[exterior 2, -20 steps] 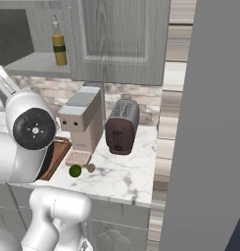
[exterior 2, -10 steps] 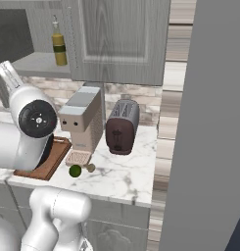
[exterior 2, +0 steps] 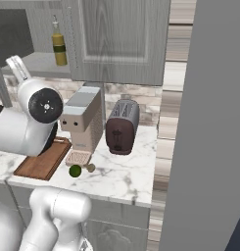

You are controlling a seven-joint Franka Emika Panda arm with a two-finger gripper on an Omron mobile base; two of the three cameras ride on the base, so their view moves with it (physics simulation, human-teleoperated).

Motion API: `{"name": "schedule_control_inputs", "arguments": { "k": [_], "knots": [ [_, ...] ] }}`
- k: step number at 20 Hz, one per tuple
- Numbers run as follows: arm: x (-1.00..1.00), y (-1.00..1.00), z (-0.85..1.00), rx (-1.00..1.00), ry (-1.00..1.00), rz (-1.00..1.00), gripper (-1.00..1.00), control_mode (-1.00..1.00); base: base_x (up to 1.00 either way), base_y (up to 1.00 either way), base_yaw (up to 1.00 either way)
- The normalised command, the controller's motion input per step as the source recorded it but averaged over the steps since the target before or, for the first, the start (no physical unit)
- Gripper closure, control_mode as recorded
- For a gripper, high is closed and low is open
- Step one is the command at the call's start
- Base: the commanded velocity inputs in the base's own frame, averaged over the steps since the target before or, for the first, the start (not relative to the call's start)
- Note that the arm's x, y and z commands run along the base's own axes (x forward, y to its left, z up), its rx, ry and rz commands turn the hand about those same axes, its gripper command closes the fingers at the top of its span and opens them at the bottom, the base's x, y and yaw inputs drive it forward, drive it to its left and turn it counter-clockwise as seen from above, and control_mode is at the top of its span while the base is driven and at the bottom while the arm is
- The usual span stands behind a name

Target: Open the cabinet. Place the bowl and condiment on the counter. Then place the lime and garlic on the cutting board.

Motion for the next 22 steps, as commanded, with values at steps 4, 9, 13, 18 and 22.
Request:
{"name": "schedule_control_inputs", "arguments": {
  "k": [4,9,13,18,22],
  "knots": [
    [0.27,0.0,-0.08,0.05,0.01,0.05,-1.0,-1.0,0.0,0.0,0.0],
    [0.38,0.03,-0.18,0.04,0.0,0.1,-1.0,-1.0,0.0,0.0,0.0],
    [0.36,0.07,-0.18,0.05,0.0,0.12,-1.0,-1.0,0.0,0.0,0.0],
    [0.33,0.02,-0.05,0.09,0.08,0.16,-1.0,-1.0,0.0,0.0,0.0],
    [0.31,0.18,0.0,0.02,0.06,0.19,-1.0,-1.0,0.0,0.0,0.0]
  ]
}}
